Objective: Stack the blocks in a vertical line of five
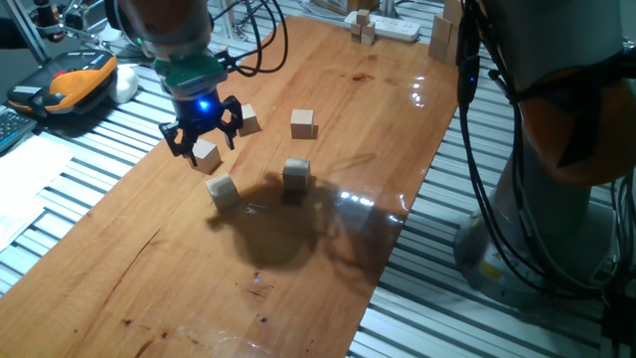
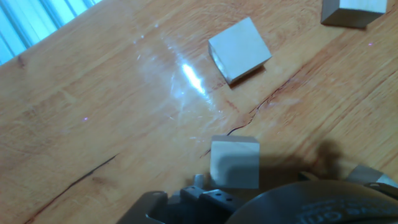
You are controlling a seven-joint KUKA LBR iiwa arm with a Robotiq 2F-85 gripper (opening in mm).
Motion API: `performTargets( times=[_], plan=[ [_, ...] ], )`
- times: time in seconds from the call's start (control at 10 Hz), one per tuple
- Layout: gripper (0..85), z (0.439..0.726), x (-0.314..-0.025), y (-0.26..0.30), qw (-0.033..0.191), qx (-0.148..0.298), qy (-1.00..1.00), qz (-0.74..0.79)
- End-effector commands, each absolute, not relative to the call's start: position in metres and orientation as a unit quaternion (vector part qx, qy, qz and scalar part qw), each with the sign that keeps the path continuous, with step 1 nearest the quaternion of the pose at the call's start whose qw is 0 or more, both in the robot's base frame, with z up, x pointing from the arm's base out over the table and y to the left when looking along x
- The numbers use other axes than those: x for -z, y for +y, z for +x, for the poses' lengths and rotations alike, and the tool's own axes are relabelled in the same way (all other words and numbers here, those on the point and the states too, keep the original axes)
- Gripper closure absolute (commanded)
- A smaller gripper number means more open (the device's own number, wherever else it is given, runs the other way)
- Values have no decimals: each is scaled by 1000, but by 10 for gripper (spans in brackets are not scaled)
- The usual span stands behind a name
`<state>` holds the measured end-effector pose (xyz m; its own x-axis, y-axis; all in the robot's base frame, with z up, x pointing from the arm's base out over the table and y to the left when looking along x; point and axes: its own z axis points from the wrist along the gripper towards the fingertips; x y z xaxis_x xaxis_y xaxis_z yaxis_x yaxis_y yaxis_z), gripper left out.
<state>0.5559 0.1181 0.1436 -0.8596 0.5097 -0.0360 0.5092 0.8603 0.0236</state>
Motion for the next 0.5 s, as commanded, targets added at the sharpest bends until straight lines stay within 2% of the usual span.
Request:
performTargets(
  times=[0.0, 0.4],
  plan=[
    [170, 555, -142, 117, 22, -7, 964, 264],
    [170, 551, -140, 120, 26, 15, 962, 271]
  ],
)
